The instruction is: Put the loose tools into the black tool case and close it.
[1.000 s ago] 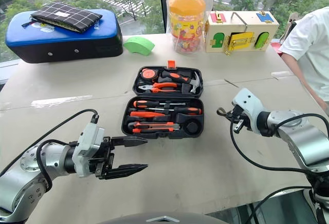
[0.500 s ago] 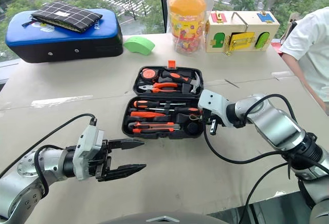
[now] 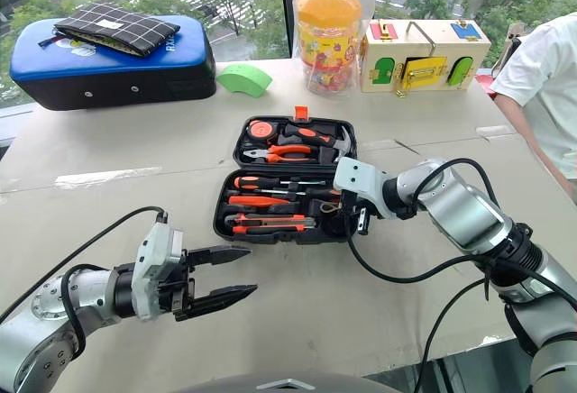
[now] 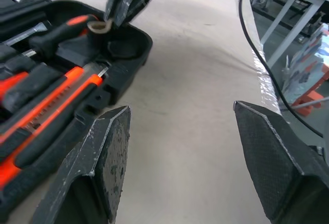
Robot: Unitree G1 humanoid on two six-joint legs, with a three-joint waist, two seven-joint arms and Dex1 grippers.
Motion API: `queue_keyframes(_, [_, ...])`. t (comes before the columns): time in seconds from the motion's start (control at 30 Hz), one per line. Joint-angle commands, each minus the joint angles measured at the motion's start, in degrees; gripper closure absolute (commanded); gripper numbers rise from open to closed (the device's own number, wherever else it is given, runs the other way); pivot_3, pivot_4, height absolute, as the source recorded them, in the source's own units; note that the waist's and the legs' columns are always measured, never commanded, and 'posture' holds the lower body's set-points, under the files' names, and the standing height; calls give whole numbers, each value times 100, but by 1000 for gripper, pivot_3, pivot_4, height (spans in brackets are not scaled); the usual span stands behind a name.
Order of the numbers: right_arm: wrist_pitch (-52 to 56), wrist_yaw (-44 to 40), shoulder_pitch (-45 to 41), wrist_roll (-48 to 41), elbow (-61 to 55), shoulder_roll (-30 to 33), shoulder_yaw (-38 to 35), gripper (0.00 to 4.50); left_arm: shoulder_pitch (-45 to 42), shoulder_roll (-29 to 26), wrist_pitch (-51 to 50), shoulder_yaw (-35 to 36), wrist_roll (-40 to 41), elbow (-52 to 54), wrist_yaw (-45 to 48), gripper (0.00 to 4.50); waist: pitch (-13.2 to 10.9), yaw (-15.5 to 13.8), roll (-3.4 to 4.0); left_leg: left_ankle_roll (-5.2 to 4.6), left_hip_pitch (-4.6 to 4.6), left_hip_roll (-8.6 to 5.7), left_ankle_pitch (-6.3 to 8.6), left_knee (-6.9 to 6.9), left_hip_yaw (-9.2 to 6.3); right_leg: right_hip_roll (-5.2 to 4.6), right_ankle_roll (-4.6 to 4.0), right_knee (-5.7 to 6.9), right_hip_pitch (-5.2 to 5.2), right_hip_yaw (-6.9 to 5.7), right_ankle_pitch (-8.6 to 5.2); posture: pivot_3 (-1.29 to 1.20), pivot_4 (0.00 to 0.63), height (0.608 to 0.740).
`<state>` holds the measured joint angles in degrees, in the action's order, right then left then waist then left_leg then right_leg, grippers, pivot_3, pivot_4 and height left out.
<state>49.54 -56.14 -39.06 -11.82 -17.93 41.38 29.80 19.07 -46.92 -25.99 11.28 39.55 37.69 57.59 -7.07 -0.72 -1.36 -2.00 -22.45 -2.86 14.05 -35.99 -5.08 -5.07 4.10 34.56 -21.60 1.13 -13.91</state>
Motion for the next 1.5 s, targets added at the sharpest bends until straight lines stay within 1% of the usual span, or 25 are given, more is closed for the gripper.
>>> queue_keyframes(0.03, [-56,-234,-23,50,-25,76,85,4450,-17,-11,8,83,83,217,-31,1282,0,-6,0,0,0,0,0,0,0,1,0,0,0,-1,0,0,150,740])
queue_keyframes(0.07, [-30,-298,-3,34,-48,108,95,4450,-29,-9,8,74,75,205,-42,1282,0,-9,0,0,0,0,0,0,-1,1,0,0,0,-1,0,0,150,740])
queue_keyframes(0.17, [-19,-470,72,-33,-197,201,88,3575,-65,7,2,34,56,195,-93,1282,0,-13,0,2,0,-2,1,0,-1,0,0,0,0,-1,0,0,150,740])
queue_keyframes(0.2, [-47,-502,84,-36,-236,223,67,3159,-76,10,-1,26,52,192,-106,1282,0,-13,-1,4,0,-2,2,0,0,0,0,0,1,-1,0,0,150,740])
queue_keyframes(0.23, [-7,-503,90,-73,-277,218,-2,2639,-77,9,-6,27,56,194,-114,1282,0,-13,0,5,0,-2,3,0,-1,-1,0,0,1,-1,0,0,150,740])
queue_keyframes(0.27, [30,-518,89,-110,-306,217,-69,2266,-86,8,-13,24,60,193,-126,1282,0,-11,0,6,-1,-2,3,0,-1,-1,0,0,0,-2,0,0,150,740])
queue_keyframes(0.3, [51,-553,95,-167,-349,225,-148,1744,-91,7,-16,23,64,192,-136,1282,-2,-6,2,5,-1,-3,3,0,0,-1,0,0,0,-1,0,0,150,740])
queue_keyframes(0.5, [-15,-499,117,-279,-342,178,-379,1744,-172,15,-30,-1,76,145,-164,1282,-2,-8,2,5,-1,-1,3,0,-1,-2,0,0,-1,0,0,0,150,740])
queue_keyframes(0.63, [-172,-231,191,-319,-253,-72,-653,1744,-229,37,-65,1,84,118,-194,1282,-2,-7,2,7,-1,-1,4,0,-1,-2,0,0,0,-1,0,0,150,740])
queue_keyframes(0.73, [-224,-152,178,-257,-175,-135,-690,1744,-255,36,-90,30,99,111,-187,1282,-1,-9,2,7,-1,-1,4,0,0,2,0,1,-1,0,0,0,150,740])
queue_keyframes(0.77, [-238,-156,180,-245,-163,-127,-684,2238,-258,34,-96,42,108,112,-183,1282,-1,-10,2,6,-1,-2,3,0,-1,3,0,1,0,-1,0,0,150,740])
queue_keyframes(0.8, [-279,-212,202,-250,-191,-84,-664,2504,-256,33,-101,56,116,117,-182,1282,-1,-10,2,6,-1,-2,3,0,-1,3,0,0,-1,-1,0,0,150,740])
queue_keyframes(0.93, [-280,-381,233,-298,-295,15,-584,4378,-261,23,-111,93,147,120,-188,1282,-2,-8,2,6,-1,-2,3,0,-1,0,0,0,-1,-1,0,0,150,740])
queue_keyframes(0.97, [-322,-418,231,-248,-299,54,-523,4449,-264,19,-111,99,151,118,-190,1282,-2,-7,3,6,-1,-2,4,0,-1,-1,0,0,-1,-1,0,0,150,740])
queue_keyframes(1.07, [-352,-463,222,-155,-264,92,-407,4449,-267,11,-108,104,153,117,-192,1282,-1,-7,2,6,-1,-2,4,0,-1,-1,0,0,0,-1,0,0,150,740])
queue_keyframes(1.2, [-533,-502,108,188,-41,63,-18,4449,-279,-2,-105,130,161,111,-184,1282,-2,-4,2,6,-1,-2,3,0,-1,0,0,0,-1,-1,0,0,150,740])
queue_keyframes(1.5, [-847,-534,-34,720,431,-21,323,4449,-261,-17,-115,172,174,131,-207,1282,0,-10,0,7,0,-4,4,0,0,7,0,1,0,-1,0,0,150,740])
